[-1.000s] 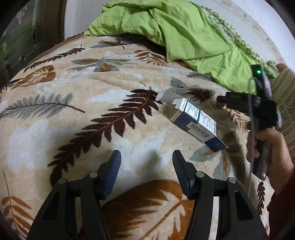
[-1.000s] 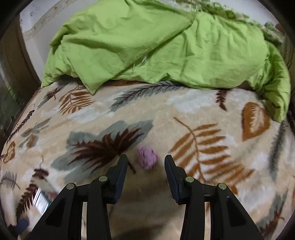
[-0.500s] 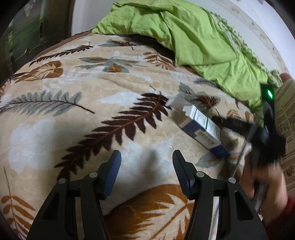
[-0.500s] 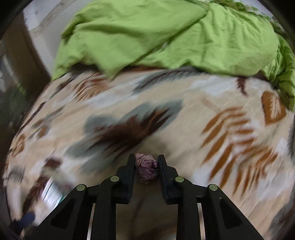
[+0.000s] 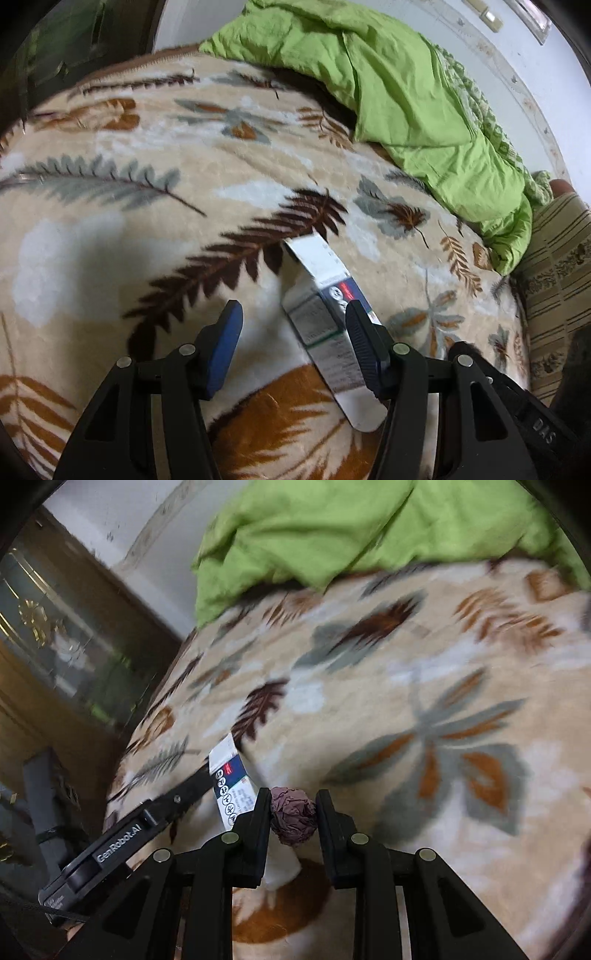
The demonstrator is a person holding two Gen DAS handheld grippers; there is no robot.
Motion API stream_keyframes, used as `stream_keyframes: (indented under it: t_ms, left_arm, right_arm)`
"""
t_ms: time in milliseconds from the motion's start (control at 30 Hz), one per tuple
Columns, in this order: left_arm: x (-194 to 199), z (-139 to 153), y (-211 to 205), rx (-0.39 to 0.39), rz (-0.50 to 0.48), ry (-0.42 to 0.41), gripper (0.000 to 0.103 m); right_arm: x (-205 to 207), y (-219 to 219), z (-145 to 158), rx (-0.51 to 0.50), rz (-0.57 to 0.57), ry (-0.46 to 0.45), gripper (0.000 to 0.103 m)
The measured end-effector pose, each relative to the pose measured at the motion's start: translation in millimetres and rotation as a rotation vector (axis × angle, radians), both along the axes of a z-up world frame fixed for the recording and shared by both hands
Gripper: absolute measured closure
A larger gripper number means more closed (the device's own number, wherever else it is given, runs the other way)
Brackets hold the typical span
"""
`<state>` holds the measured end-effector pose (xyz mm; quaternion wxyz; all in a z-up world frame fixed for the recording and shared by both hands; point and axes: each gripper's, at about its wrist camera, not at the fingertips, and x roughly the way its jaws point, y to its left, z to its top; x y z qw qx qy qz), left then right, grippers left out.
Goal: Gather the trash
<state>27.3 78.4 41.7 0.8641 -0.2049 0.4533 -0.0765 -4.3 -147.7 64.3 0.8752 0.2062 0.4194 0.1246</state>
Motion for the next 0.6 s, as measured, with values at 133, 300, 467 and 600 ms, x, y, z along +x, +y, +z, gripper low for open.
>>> stream_keyframes:
  t_ms: [133,300,467,600]
  left_arm:
    - [2.4,-8.0,-9.0,-0.078,-0.054,0.037,0.046]
    - [12.4,-15.1,-33.9,-0.093,-0.131,0.059,0.045]
    - [20.9,-16.5,-53.8,-0.022,-0.167,0.028,0.056]
    - [28.4,-15.8,-61.5,0.034,-0.170,-0.003,0.060]
  right_arm:
    - [-15.7,-9.0,1.2,-0.004,-0.060,-0.036,0.078]
    - [-14.3,-22.8,-0.1,0.014,-0.099,-0.041,0.078]
    - [-13.8,-27.0,2.7,-0.008,-0.129,-0.065,0.078]
    - [-14.4,-30.6,1.8,-0.018,-0.146,-0.065,0.078]
